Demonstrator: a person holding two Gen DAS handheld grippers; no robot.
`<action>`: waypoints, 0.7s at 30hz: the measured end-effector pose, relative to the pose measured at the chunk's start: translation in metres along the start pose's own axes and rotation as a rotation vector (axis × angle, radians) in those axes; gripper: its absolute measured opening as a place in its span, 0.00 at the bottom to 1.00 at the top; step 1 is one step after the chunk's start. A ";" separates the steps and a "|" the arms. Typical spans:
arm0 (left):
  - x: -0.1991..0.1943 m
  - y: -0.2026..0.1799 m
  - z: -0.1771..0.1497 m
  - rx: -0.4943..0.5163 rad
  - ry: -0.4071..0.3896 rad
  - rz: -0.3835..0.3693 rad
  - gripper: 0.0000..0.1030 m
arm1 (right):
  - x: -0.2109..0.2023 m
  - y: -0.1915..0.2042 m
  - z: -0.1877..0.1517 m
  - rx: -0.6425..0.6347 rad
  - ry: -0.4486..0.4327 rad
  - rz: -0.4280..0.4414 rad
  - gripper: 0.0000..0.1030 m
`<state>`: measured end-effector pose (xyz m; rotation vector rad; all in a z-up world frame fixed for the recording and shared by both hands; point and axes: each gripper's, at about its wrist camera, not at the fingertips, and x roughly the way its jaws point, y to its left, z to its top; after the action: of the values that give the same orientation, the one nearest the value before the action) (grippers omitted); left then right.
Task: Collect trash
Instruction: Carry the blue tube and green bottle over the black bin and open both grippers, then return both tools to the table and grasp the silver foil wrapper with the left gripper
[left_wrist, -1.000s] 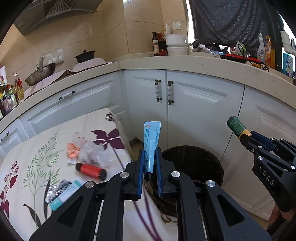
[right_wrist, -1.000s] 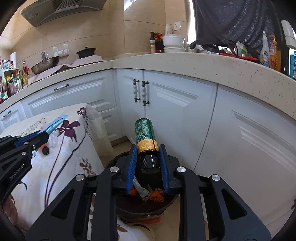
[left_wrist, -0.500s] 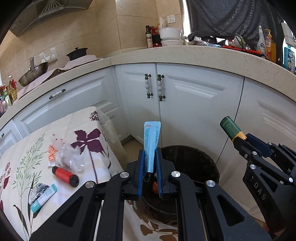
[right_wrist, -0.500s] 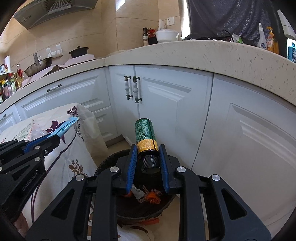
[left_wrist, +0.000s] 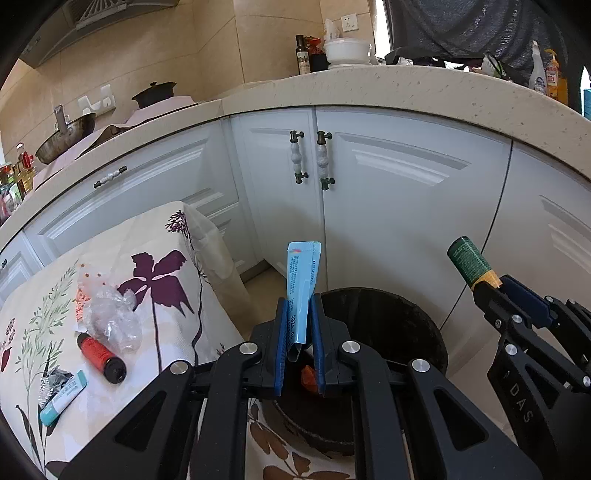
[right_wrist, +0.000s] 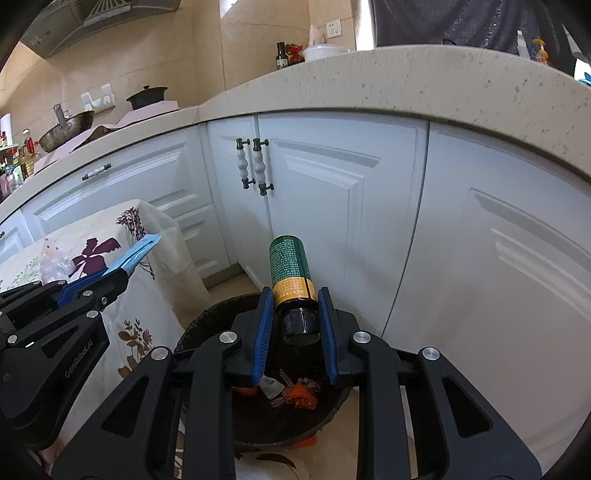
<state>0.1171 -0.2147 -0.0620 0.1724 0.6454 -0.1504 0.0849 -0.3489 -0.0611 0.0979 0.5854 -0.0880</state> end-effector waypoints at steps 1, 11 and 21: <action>0.002 0.000 0.000 -0.002 0.001 0.000 0.13 | 0.002 0.000 0.000 0.001 0.001 0.000 0.23; 0.014 0.003 0.005 -0.029 0.002 0.009 0.26 | 0.021 -0.006 0.002 0.045 -0.001 -0.004 0.39; 0.010 0.012 0.005 -0.043 0.014 -0.007 0.49 | 0.018 -0.004 0.000 0.055 0.024 0.000 0.42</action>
<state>0.1305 -0.2053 -0.0625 0.1302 0.6624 -0.1419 0.0994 -0.3533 -0.0716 0.1523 0.6076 -0.1033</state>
